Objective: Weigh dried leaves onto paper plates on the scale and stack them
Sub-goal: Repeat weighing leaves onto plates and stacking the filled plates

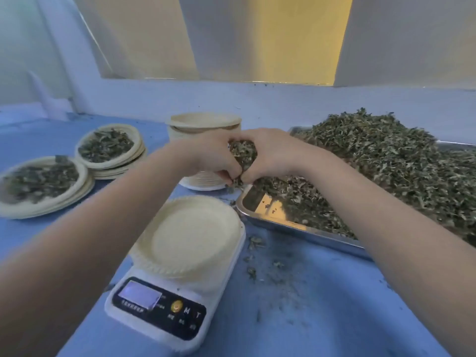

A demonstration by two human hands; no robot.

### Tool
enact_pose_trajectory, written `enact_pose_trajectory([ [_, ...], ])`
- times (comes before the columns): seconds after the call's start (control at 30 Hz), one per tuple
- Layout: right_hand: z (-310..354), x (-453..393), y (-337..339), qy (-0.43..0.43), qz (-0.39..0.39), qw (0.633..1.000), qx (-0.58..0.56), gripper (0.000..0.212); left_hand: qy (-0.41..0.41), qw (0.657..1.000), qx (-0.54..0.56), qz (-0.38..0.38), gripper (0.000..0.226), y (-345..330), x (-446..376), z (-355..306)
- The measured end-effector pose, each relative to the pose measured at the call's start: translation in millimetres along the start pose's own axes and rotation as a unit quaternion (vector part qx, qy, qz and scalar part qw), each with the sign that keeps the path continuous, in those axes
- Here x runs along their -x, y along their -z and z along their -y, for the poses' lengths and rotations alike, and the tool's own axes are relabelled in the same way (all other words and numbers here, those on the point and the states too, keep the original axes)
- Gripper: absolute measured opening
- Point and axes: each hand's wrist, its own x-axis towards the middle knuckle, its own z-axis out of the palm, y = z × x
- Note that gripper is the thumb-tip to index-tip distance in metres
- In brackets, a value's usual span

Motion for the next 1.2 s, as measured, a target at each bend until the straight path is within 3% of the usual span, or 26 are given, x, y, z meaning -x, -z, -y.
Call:
enact_pose_trajectory([
  [0.23, 61, -17, -41, 0.038, 0.099, 0.991, -0.076, 0.058, 0.097, 0.995, 0.022, 0.029, 0.054, 38, 57, 50],
  [0.33, 60, -15, -46, 0.027, 0.186, 0.981, -0.042, 0.069, 0.14, 0.988, 0.016, 0.061, 0.063, 41, 72, 67],
  [0.4, 55, -11, -43, 0.006, 0.217, 0.972, -0.086, 0.076, 0.132, 0.99, 0.025, 0.034, 0.059, 48, 80, 75],
  [0.47, 50, -8, -38, -0.009, 0.199, 0.97, -0.143, 0.074, 0.107, 0.993, 0.05, -0.02, 0.05, 56, 86, 81],
  [0.7, 35, -5, -45, -0.019, 0.063, 0.977, -0.202, 0.03, 0.054, 0.968, 0.135, -0.205, 0.034, 48, 83, 108],
  [0.87, 39, -4, -71, -0.017, 0.066, 0.992, -0.104, 0.028, 0.045, 0.938, 0.163, -0.304, 0.032, 18, 72, 135],
  [1.0, 52, 1, -83, 0.03, 0.081, 0.991, -0.106, 0.019, 0.026, 0.911, 0.24, -0.335, 0.03, 7, 73, 144],
  [1.2, 52, 0, -76, 0.033, -0.025, 0.996, -0.082, 0.01, 0.043, 0.889, 0.332, -0.313, 0.02, 1, 80, 155],
])
